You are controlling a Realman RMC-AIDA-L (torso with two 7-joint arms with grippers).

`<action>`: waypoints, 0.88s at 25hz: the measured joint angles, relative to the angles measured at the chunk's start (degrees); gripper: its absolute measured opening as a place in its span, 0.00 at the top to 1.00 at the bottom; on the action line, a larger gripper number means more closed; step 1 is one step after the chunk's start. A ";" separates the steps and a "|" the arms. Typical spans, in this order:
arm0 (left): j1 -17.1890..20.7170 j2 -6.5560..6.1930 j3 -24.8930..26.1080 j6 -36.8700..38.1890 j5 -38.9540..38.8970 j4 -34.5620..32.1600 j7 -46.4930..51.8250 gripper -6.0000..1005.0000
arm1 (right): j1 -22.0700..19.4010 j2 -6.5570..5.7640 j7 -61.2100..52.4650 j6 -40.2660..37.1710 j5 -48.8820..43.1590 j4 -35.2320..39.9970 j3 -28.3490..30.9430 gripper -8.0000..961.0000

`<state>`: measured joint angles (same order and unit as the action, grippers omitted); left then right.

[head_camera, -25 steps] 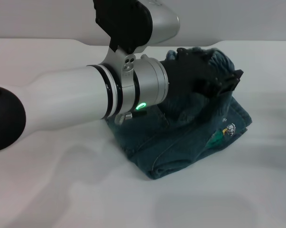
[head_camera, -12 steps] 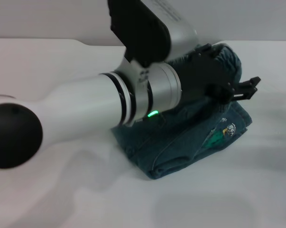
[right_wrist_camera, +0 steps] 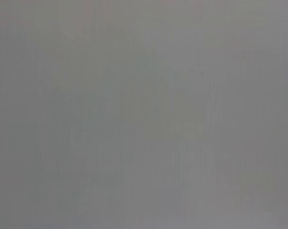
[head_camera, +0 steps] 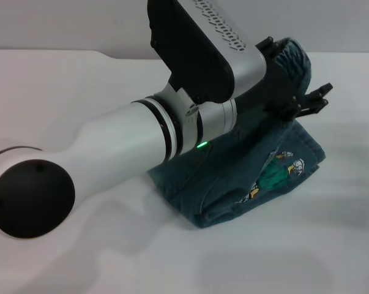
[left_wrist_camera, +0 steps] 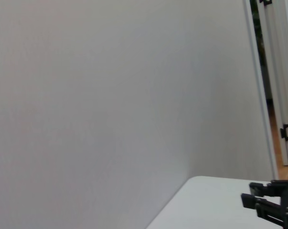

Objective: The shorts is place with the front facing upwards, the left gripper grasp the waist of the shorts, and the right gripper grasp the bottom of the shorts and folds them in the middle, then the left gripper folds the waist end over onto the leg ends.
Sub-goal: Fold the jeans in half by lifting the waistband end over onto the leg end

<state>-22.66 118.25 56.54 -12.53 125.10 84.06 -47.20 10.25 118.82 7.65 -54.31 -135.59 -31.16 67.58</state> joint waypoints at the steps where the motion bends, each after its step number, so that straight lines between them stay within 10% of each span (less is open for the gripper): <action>1: 0.01 0.04 -0.05 0.64 0.33 -0.17 -0.04 0.16 | -0.10 0.00 0.00 0.01 -0.07 -0.09 0.00 0.68; 10: -0.83 0.07 0.67 -1.95 -1.03 -0.98 5.27 0.16 | -0.55 0.00 0.00 0.50 -0.65 -0.98 0.01 0.68; 22: -3.11 0.08 5.54 -10.71 -22.77 -7.71 9.54 0.16 | -0.67 0.00 0.00 0.63 -1.52 -1.72 -0.40 0.68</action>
<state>-25.77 118.33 62.07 -23.24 102.33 76.36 -37.66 9.58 118.83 7.65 -53.68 -137.11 -32.88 67.19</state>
